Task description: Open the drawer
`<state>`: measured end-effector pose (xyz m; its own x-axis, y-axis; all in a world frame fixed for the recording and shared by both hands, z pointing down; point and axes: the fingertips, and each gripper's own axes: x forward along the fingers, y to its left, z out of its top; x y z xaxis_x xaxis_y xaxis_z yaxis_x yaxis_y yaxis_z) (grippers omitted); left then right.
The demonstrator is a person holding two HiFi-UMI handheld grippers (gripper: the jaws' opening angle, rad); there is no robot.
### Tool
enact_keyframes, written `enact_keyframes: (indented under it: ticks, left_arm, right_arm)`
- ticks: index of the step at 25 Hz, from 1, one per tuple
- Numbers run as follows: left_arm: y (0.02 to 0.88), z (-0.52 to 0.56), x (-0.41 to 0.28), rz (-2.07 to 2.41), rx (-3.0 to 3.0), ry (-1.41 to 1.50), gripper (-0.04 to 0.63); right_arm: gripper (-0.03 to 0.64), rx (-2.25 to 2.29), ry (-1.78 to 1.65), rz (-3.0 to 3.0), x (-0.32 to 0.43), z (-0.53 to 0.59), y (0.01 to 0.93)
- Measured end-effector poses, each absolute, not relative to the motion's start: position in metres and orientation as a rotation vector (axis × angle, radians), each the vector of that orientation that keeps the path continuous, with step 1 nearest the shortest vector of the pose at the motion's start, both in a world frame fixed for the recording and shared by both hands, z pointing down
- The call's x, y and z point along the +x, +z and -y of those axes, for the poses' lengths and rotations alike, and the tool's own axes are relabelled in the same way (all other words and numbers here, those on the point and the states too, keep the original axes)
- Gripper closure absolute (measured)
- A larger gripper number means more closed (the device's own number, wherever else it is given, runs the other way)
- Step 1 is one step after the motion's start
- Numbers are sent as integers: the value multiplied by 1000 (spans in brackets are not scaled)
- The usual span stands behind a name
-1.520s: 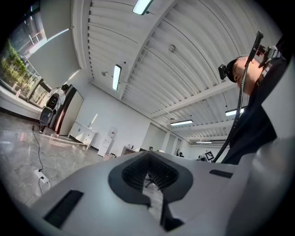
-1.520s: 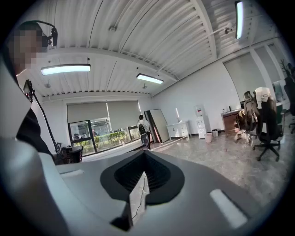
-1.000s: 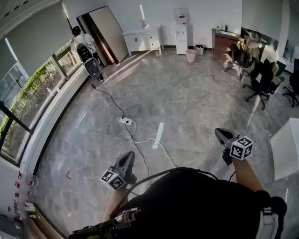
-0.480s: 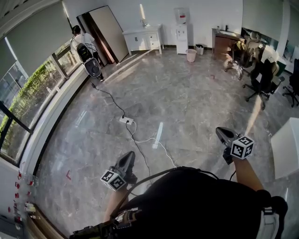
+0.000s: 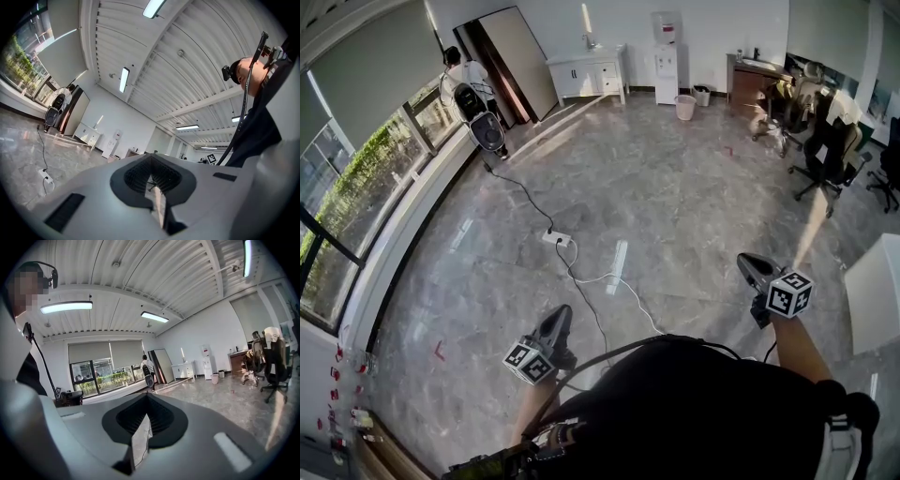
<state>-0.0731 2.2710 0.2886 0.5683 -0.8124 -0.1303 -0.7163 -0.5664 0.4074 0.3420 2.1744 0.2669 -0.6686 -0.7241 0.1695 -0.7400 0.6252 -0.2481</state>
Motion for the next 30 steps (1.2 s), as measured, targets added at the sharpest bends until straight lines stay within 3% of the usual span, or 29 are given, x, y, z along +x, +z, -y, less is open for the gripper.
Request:
enact_keyframes:
  ticks: [14,21,30]
  left_arm:
    - [315,-2257,-153,1218,2442,-472,595]
    - [318,-2224,-139,1190,2444,-437,595]
    - [297,-2147,-71,1291,2441,-400,595]
  right_arm:
    - [618,1324,457,2653,287,-2179,281]
    - [618,1352,489,2642,301,-2153,287]
    - [617,1280,558,2721,367,-2058,305]
